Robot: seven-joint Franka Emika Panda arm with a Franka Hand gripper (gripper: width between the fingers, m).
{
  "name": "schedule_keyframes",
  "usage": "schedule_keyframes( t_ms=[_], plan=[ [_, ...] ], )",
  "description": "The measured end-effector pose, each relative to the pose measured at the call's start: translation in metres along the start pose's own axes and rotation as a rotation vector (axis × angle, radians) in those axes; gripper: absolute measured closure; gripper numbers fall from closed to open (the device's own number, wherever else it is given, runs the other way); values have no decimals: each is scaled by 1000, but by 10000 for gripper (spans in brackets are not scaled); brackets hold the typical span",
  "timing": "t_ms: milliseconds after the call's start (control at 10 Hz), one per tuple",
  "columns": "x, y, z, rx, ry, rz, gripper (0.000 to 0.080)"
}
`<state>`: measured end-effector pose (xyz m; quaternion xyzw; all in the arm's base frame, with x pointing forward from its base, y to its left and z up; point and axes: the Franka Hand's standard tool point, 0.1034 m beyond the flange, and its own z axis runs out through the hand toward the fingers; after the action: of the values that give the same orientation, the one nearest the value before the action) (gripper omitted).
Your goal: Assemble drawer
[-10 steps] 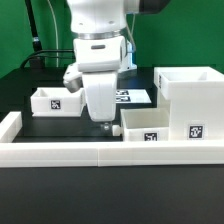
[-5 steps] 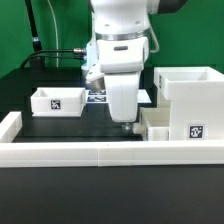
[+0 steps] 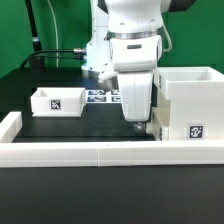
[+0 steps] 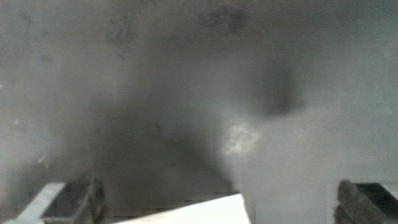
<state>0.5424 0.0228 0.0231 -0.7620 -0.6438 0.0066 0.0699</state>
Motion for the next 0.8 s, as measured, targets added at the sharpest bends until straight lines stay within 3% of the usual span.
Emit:
schedule_keyframes(
  t_ms=[300,400,500,800],
  plan=[
    [-6,-1,0,1,-2,1,150],
    [-17,-5,-4,1,-8,13,150],
    [-34,-17,-13,0,-17,37,150],
    [-63,-45,-34,-5,-32,69,150]
  ],
)
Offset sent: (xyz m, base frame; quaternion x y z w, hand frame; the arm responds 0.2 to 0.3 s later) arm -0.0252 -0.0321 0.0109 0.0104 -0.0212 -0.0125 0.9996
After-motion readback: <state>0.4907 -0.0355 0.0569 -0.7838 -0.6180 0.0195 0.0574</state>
